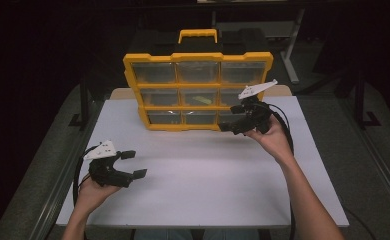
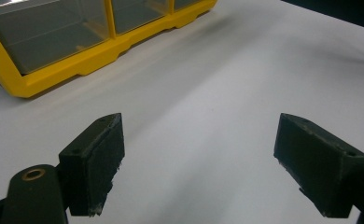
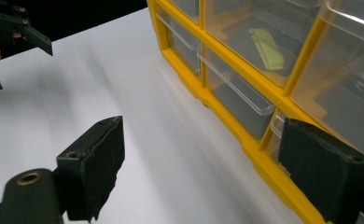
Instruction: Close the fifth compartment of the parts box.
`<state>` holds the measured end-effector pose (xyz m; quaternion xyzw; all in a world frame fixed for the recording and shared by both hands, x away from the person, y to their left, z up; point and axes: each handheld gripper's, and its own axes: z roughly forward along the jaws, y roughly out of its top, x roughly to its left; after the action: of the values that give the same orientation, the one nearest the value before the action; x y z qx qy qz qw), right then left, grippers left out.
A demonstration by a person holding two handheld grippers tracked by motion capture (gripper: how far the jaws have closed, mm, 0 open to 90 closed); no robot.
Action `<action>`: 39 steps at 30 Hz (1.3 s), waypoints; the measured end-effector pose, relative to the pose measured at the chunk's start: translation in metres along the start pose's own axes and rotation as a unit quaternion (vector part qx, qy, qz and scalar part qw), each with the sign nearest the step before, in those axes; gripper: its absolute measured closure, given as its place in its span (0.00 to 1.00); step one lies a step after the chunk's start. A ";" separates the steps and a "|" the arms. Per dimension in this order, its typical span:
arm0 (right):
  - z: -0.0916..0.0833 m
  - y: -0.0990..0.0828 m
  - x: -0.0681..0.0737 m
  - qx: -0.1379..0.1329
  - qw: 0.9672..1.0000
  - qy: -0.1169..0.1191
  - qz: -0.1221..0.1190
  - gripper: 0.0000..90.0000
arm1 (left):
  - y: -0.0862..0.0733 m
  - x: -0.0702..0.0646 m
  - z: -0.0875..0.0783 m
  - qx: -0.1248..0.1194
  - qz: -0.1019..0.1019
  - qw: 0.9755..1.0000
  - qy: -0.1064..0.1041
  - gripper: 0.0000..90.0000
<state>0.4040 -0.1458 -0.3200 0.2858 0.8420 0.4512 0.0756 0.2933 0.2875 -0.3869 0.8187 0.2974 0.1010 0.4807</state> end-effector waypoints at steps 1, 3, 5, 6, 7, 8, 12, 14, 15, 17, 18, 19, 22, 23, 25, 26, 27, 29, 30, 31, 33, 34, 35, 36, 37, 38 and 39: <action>-0.001 -0.001 0.000 0.000 1.000 -0.001 -0.003 0.15 | 0.000 0.000 0.000 0.002 0.002 1.000 0.000 0.18; -0.004 -0.004 0.001 -0.002 1.000 -0.004 -0.001 0.15 | 0.000 0.001 0.000 0.003 0.006 1.000 -0.001 0.18; -0.006 -0.007 0.001 -0.005 1.000 -0.008 -0.001 0.15 | 0.000 0.001 0.000 0.002 0.004 1.000 -0.001 0.18; -0.007 -0.008 0.002 -0.004 1.000 -0.009 0.001 0.15 | -0.001 0.001 0.001 0.002 0.002 1.000 -0.001 0.18; -0.008 -0.009 0.001 -0.004 1.000 -0.009 0.001 0.15 | -0.001 0.001 0.001 0.002 0.002 1.000 -0.001 0.18; -0.009 -0.011 0.001 -0.005 1.000 -0.010 0.002 0.15 | -0.001 0.001 0.001 0.001 0.002 1.000 -0.001 0.18; -0.013 -0.015 0.001 -0.007 1.000 -0.014 0.003 0.15 | -0.001 0.001 0.001 0.003 0.002 1.000 -0.002 0.18; -0.015 -0.018 0.002 -0.009 1.000 -0.017 0.003 0.15 | -0.001 0.002 0.001 0.003 0.003 1.000 -0.002 0.18; -0.016 -0.020 0.002 -0.009 1.000 -0.019 0.001 0.15 | -0.001 0.002 0.000 0.004 0.001 1.000 -0.002 0.18; -0.018 -0.022 0.003 -0.007 1.000 -0.021 0.001 0.15 | -0.001 0.003 0.000 0.004 0.006 1.000 -0.002 0.18; -0.019 -0.024 0.003 -0.006 1.000 -0.023 0.003 0.15 | -0.001 0.002 0.001 0.004 0.004 1.000 -0.002 0.18; -0.020 -0.025 0.003 -0.007 1.000 -0.024 0.003 0.15 | -0.001 0.002 0.001 0.004 0.002 1.000 -0.001 0.18; -0.023 -0.029 0.002 -0.010 1.000 -0.028 0.001 0.15 | -0.001 0.002 0.001 0.004 -0.003 1.000 -0.001 0.18; -0.024 -0.031 0.002 -0.012 0.999 -0.029 0.002 0.15 | -0.001 0.002 0.001 0.005 -0.002 1.000 -0.001 0.18; -0.026 -0.034 0.003 -0.013 0.999 -0.030 0.004 0.15 | -0.001 0.002 0.001 0.005 -0.003 1.000 0.000 0.18; -0.026 -0.035 0.003 -0.013 0.999 -0.031 0.004 0.15 | -0.002 0.002 0.001 0.004 -0.003 1.000 0.000 0.18; -0.027 -0.037 0.003 -0.013 0.999 -0.032 0.006 0.15 | -0.002 0.002 0.001 0.005 -0.003 1.000 0.000 0.18; -0.029 -0.040 0.003 -0.015 0.999 -0.033 0.007 0.15 | -0.002 0.002 0.001 0.004 -0.004 1.000 0.000 0.18; -0.029 -0.042 0.003 -0.016 0.999 -0.034 0.007 0.15 | -0.002 0.002 0.001 0.004 -0.005 1.000 0.000 0.18; -0.030 -0.043 0.002 -0.016 0.999 -0.035 0.006 0.15 | -0.002 0.002 0.001 0.004 -0.005 1.000 0.000 0.18; -0.032 -0.046 0.002 -0.016 0.999 -0.037 0.009 0.15 | -0.003 0.003 0.001 0.004 -0.006 1.000 0.000 0.18; -0.033 -0.048 0.002 -0.016 0.999 -0.038 0.010 0.15 | -0.003 0.003 0.001 0.006 -0.005 1.000 0.000 0.18; -0.033 -0.049 0.002 -0.015 0.999 -0.039 0.010 0.15 | -0.003 0.003 0.001 0.006 -0.005 1.000 0.001 0.18; -0.034 -0.050 0.002 -0.014 0.999 -0.040 0.012 0.15 | -0.003 0.003 0.001 0.006 -0.006 1.000 0.002 0.18; -0.035 -0.051 0.002 -0.015 0.999 -0.041 0.009 0.15 | -0.003 0.003 0.002 0.004 -0.007 1.000 0.002 0.17; -0.035 -0.052 0.002 -0.016 0.999 -0.042 0.009 0.15 | -0.003 0.004 0.002 0.004 -0.006 1.000 0.002 0.17; -0.036 -0.053 0.002 -0.016 0.999 -0.042 0.009 0.15 | -0.003 0.004 0.002 0.004 -0.007 1.000 0.002 0.17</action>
<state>0.3662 -0.1933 -0.3414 0.3106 0.8280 0.4534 0.1113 0.2959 0.2895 -0.3904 0.8185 0.3040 0.0982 0.4774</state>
